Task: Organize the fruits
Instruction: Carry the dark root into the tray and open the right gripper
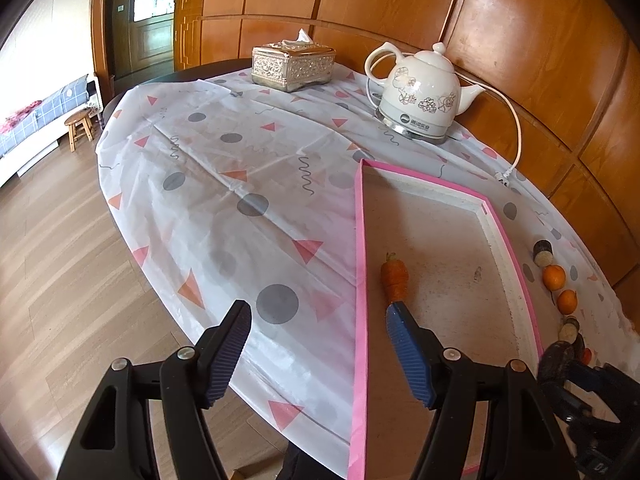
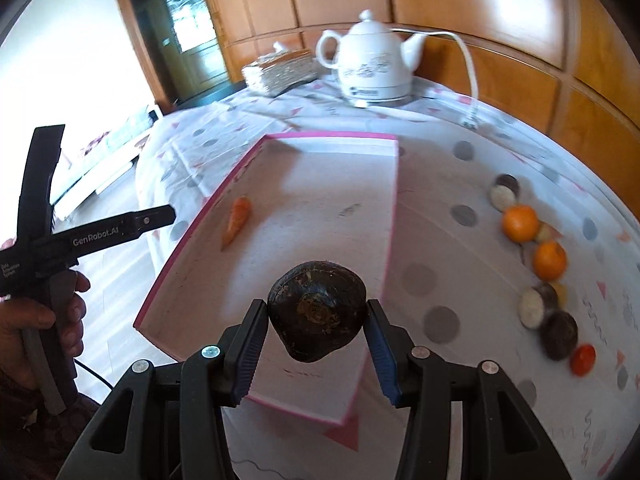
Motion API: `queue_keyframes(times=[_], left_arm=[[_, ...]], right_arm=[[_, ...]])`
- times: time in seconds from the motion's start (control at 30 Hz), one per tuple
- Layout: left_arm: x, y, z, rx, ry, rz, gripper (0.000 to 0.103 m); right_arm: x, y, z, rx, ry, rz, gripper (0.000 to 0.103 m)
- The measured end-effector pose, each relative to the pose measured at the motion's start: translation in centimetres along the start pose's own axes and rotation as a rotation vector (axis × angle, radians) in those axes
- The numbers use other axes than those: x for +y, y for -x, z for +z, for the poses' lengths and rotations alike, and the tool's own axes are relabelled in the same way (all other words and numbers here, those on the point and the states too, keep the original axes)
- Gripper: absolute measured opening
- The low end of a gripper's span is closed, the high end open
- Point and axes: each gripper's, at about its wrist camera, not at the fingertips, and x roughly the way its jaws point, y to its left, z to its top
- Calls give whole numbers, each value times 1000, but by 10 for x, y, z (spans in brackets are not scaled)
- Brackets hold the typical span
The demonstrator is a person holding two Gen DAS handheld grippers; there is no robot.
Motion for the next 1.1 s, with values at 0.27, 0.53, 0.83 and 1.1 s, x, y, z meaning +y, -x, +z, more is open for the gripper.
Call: queue_keyframes(times=[0.27,0.53,0.83,1.1], left_arm=[[8,-1,1,1,24,13,72],[11,-4,0,7,28,24,72],[11,-3,0,2,26,22,72],[7,-1,-1,4,14,20,72]], right_arm=[[10,-37,14,65,59,-50,50],[17,-60,24,89,84,-108,50],[10,-47,22,29,31,-148,66],[1,-20,16,-49,-43,-162,67]])
